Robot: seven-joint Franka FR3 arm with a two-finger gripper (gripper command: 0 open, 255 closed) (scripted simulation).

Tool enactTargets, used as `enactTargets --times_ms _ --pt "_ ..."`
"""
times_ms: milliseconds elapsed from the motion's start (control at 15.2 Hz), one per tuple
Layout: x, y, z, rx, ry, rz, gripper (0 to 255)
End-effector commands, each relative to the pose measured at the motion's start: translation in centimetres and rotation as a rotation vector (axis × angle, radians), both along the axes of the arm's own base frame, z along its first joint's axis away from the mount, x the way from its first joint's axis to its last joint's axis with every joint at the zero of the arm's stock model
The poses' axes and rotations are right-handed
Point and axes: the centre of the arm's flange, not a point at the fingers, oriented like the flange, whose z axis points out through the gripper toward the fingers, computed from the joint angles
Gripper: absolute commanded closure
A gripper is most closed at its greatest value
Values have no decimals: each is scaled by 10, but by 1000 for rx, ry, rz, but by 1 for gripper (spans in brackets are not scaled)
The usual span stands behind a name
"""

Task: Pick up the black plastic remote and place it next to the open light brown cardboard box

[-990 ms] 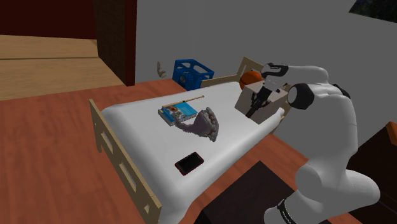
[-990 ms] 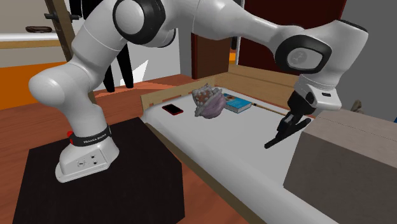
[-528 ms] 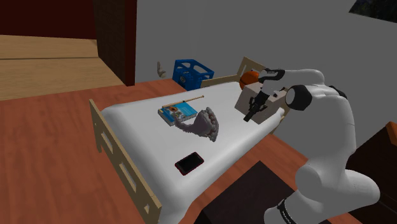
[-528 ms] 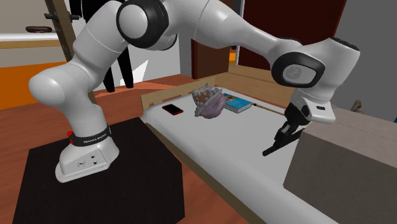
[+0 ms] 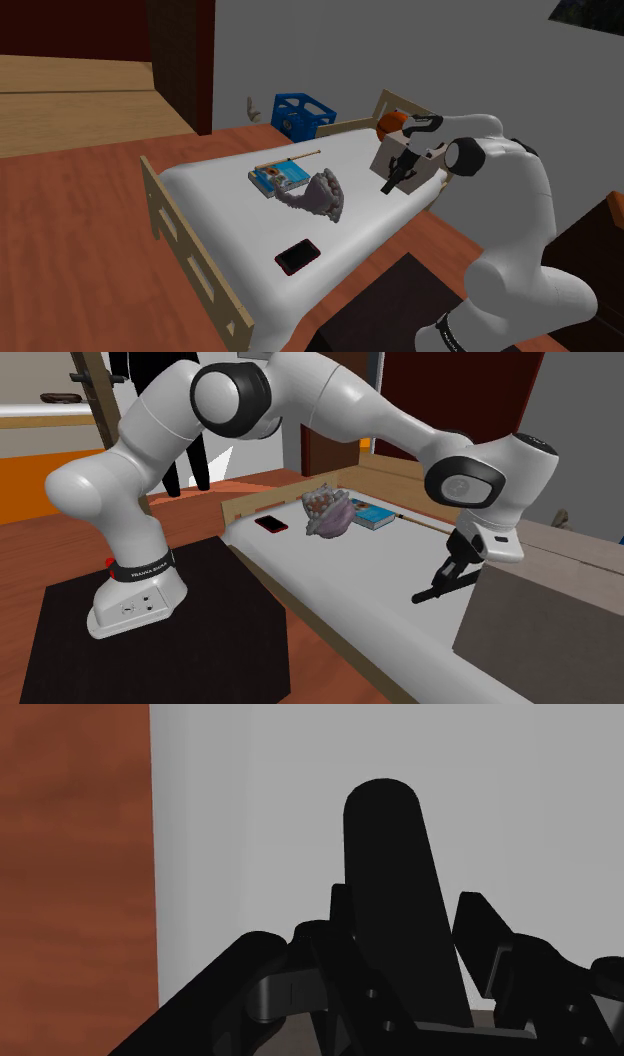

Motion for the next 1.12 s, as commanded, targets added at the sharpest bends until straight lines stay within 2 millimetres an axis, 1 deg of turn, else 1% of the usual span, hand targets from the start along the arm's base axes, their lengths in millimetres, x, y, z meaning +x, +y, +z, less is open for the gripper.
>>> enactTargets --times_ms 0,396,924,990,1056 --pt "-2 5 -21 14 12 0 255" --pt "-2 5 -54 14 12 0 255" --pt "-2 5 -54 14 12 0 255" --pt "-3 -1 -59 15 12 0 0" --pt "0 3 -54 14 12 0 0"
